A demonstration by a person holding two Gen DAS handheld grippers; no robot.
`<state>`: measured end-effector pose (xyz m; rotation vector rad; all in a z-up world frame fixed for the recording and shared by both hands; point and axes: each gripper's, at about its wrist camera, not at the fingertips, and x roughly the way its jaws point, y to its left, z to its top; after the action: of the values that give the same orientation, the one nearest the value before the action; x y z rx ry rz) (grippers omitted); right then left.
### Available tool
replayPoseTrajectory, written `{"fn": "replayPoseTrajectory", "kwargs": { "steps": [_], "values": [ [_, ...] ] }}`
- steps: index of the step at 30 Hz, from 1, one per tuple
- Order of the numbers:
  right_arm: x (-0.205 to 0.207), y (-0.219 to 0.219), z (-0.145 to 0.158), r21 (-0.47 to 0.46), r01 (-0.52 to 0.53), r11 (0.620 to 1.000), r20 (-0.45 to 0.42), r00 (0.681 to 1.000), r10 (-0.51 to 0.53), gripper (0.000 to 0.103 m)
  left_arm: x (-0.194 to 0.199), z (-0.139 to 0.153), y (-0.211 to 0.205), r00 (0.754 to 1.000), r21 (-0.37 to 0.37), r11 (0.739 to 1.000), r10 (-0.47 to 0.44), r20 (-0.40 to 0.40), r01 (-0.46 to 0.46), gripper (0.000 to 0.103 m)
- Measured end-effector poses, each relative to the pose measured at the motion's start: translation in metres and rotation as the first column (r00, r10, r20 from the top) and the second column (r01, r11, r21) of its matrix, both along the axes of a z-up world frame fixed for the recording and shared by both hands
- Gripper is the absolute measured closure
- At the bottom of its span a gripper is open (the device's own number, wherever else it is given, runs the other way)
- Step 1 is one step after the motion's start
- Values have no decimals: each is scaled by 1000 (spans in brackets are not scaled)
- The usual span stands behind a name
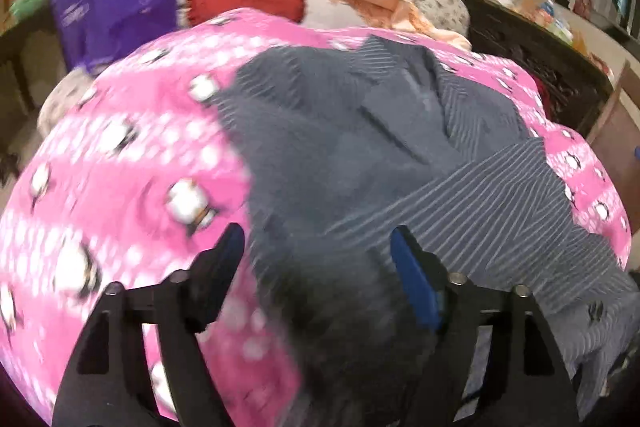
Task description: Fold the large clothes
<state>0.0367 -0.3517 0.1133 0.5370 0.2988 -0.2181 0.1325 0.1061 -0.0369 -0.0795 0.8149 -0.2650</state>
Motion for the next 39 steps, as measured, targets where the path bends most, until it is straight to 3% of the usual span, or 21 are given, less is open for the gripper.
{"fn": "replayPoseTrajectory", "kwargs": {
  "steps": [4,6,9,11,12,14,17,18,19,20,22,24,25,26,27,28,30,31,34,39],
  "values": [
    [9,-10,-7,27,7,1000,-51,999,-6,18,-13,-23,22,994,-104,992,67,-88,-76,27],
    [3,-12,4,-15,16,1000,-92,996,-17,18,-24,-21,30,991,-134,986,92,-94,-104,27],
    [-11,-4,17,-79,-157,984,-202,970,138,18,-43,-6,42,993,-130,987,87,-84,-98,27],
    [-37,9,13,-106,-332,937,-273,916,294,18,-62,3,49,995,-118,990,74,-73,-82,27],
    [-51,17,8,-97,-417,904,-302,878,372,18,-71,7,55,996,-114,992,53,-72,-61,27],
    [-88,39,-17,-33,-611,791,-373,742,558,18,-93,7,64,996,-110,994,-16,-92,6,27],
    [-138,70,-74,45,-759,650,-509,542,669,18,-125,-13,71,980,-68,993,-111,-166,101,27],
    [-149,75,-93,73,-773,630,-540,500,677,18,-133,-21,72,973,-71,990,-132,-192,121,27],
    [-155,78,-107,87,-776,624,-555,482,677,19,-139,-29,73,966,-80,989,-141,-218,127,27],
    [-159,78,-120,85,-768,635,-562,489,667,20,-143,-34,72,963,-86,988,-144,-230,128,27],
    [-155,71,-137,79,-732,676,-540,539,647,20,-155,-36,69,971,-63,988,-151,-184,142,25],
    [-149,70,-143,73,-731,679,-512,557,654,20,-158,-37,64,970,-53,987,-158,-186,151,24],
    [-146,73,-139,48,-748,662,-496,558,666,20,-160,-36,62,961,-103,980,-188,-202,170,24],
    [-144,76,-139,54,-762,645,-493,541,681,21,-159,-36,60,953,-142,972,-216,-215,188,24],
    [-141,79,-139,88,-784,615,-480,507,715,32,-162,-36,58,941,-187,960,-251,-228,210,24],
    [-136,82,-140,139,-809,570,-471,453,757,43,-167,-38,53,925,-215,946,-293,-244,243,24],
    [-140,87,-139,159,-836,525,-466,405,787,49,-176,-38,48,902,-238,929,-342,-263,283,25],
    [-142,87,-139,186,-841,508,-457,384,802,59,-177,-37,47,897,-242,926,-351,-267,290,27],
    [-141,83,-143,202,-826,527,-453,398,798,61,-177,-38,50,893,-247,922,-361,-267,299,33],
    [-143,82,-147,206,-819,536,-443,411,797,61,-161,-39,47,898,-251,917,-369,-239,310,33]
  ]
}}
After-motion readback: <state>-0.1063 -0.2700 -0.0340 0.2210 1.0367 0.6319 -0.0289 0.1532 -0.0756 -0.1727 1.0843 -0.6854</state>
